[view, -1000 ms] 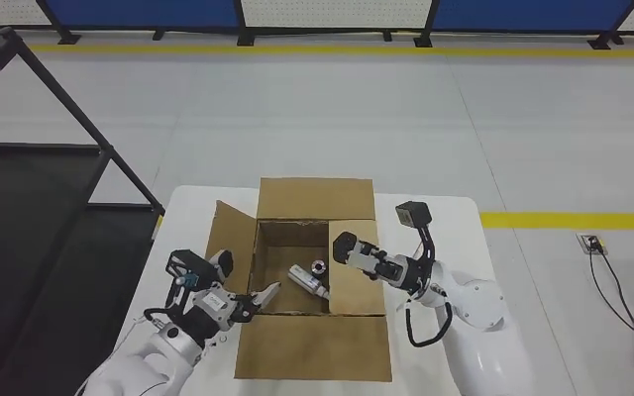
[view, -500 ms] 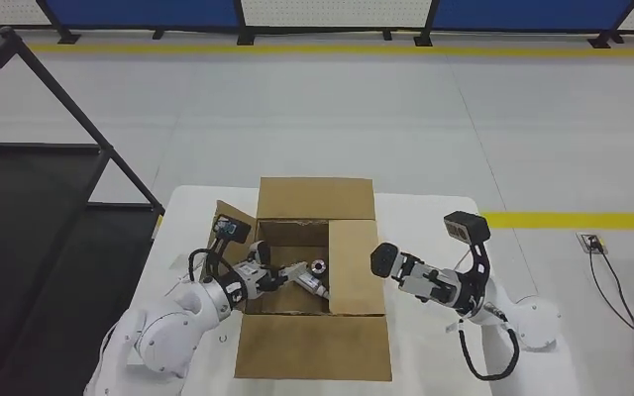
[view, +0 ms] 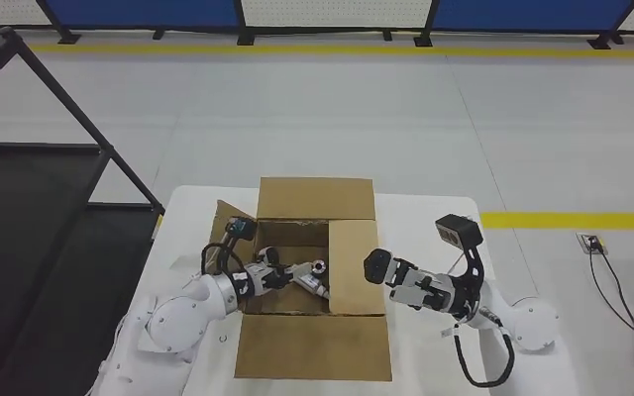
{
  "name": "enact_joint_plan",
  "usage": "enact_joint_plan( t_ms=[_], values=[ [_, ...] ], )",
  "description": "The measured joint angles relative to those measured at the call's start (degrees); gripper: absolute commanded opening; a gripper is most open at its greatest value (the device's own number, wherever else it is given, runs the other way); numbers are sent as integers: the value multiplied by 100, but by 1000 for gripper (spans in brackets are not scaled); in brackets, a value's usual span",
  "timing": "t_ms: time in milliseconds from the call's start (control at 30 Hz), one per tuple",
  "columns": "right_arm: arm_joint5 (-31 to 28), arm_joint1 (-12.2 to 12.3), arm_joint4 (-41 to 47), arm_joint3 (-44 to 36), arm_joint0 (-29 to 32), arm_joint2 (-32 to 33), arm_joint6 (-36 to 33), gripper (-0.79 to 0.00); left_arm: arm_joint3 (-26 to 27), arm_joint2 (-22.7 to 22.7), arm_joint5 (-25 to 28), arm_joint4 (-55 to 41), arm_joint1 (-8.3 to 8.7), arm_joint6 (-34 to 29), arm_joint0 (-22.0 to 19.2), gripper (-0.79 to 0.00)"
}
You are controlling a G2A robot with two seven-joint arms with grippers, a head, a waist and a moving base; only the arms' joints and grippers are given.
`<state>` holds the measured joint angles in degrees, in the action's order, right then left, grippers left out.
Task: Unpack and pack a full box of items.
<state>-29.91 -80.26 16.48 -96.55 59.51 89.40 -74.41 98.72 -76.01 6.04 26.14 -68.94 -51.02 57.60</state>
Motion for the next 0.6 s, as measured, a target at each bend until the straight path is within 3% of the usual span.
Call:
enact_joint_plan(
  t_ms=[333,600],
  values=[
    [-46,182,36,-36,69,-9,50,0,-1412,549,-74,-949,-115,-251,-869,0],
    [-94,307,118,-14,92,-30,98,0,-2040,955,69,-1356,-213,-118,-1197,0]
  ],
)
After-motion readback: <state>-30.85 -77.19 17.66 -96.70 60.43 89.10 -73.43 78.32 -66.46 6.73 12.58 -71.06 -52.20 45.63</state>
